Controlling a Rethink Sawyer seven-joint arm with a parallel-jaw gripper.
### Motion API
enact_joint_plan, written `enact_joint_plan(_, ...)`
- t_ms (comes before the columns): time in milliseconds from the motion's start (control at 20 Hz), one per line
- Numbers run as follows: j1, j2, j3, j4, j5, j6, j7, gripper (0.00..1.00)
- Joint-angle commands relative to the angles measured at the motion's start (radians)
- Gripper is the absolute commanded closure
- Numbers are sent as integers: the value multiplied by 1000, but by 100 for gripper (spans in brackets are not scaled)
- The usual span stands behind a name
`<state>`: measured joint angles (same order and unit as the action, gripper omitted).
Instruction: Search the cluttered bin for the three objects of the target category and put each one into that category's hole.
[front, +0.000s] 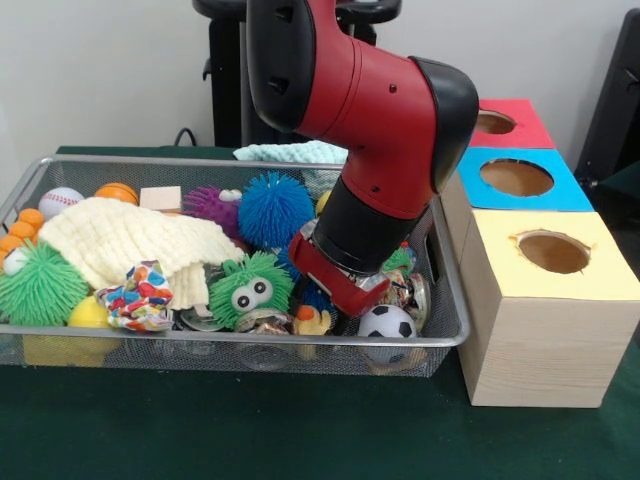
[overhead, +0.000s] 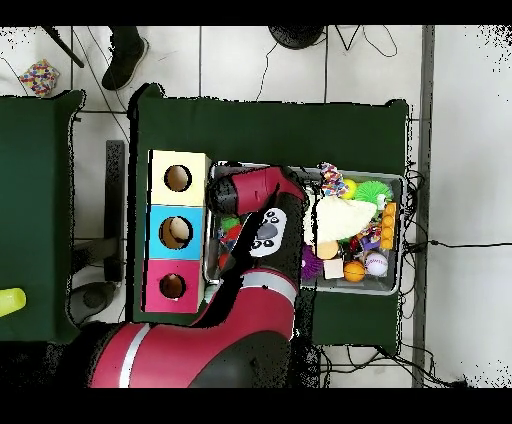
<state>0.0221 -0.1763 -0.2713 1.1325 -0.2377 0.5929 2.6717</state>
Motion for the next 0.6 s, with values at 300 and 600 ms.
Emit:
enact_joint_plan(300, 1, 97, 64, -4, 46, -60, 123, 0)
enact_joint_plan(600, -29, 75, 117, 22, 52, 3, 30, 100)
